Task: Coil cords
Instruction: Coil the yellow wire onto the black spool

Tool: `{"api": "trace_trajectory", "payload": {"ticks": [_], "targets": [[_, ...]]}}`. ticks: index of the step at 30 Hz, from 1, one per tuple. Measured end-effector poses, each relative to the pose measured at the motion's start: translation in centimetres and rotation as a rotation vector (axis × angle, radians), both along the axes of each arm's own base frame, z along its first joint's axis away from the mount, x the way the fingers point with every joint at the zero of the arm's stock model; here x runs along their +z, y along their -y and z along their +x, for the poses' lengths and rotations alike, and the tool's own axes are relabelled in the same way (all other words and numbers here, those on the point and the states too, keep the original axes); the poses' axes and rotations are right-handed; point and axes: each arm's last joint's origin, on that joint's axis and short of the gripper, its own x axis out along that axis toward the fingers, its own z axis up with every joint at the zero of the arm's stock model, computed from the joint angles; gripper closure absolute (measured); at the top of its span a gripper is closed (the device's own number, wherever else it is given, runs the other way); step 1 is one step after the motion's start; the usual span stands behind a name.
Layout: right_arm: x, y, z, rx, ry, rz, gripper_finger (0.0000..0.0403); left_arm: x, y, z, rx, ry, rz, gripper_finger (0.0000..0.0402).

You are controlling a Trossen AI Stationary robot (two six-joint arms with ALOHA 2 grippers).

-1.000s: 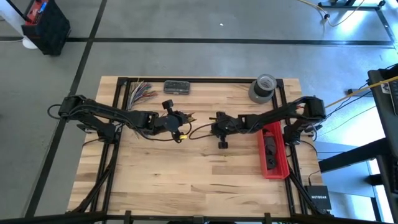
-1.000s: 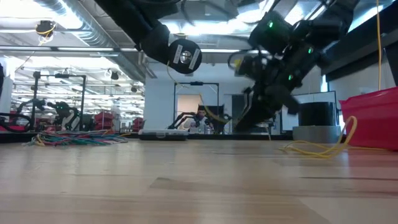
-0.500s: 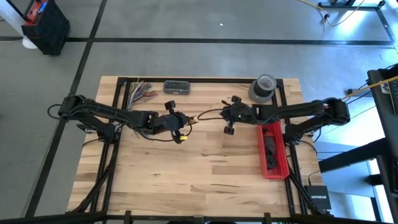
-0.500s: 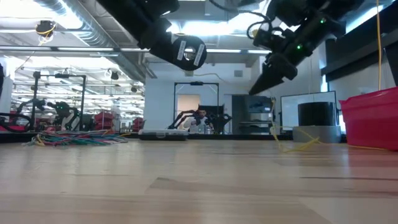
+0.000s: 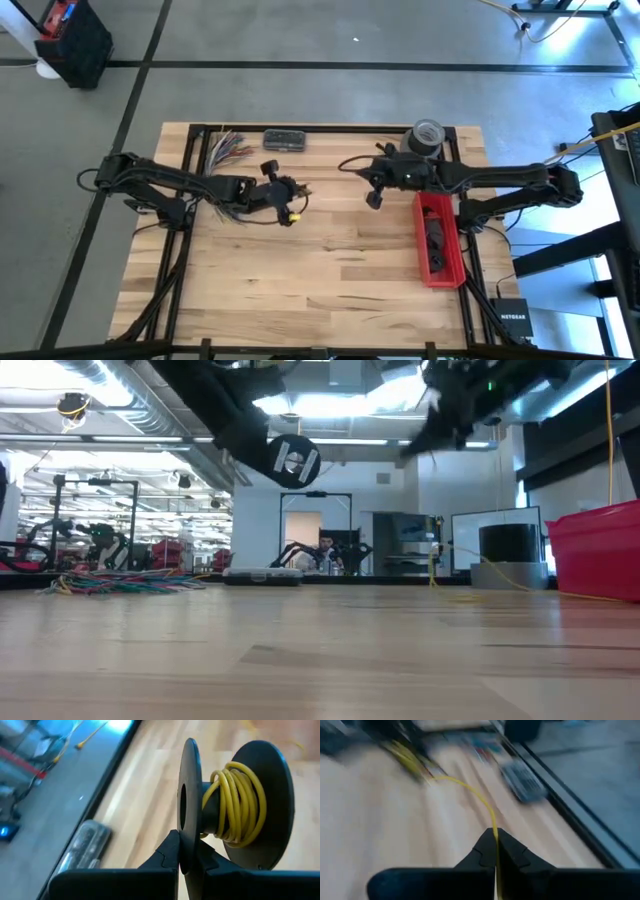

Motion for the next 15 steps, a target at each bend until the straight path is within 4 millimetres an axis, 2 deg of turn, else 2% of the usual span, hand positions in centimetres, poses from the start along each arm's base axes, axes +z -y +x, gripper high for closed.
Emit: {"api": "trace_trajectory", "payload": {"ticks": [5,9,15], "targets": [[0.7,-1.7,1.5,0.072,0.159,0.075,0.04,0.0,-1.2,0.7,0.083,0.089,-0.039,0.0402],[-0.4,-2.5,3.6,0.109,0.206,0.1,0.04,-0.2,-1.5,1.4,0.104,0.144,-0.058,0.0402],[-2.2,-2.7,6.4,0.141,0.232,0.112,0.04,-0.4,-1.7,2.1,0.114,0.194,-0.066,0.0402]]}}
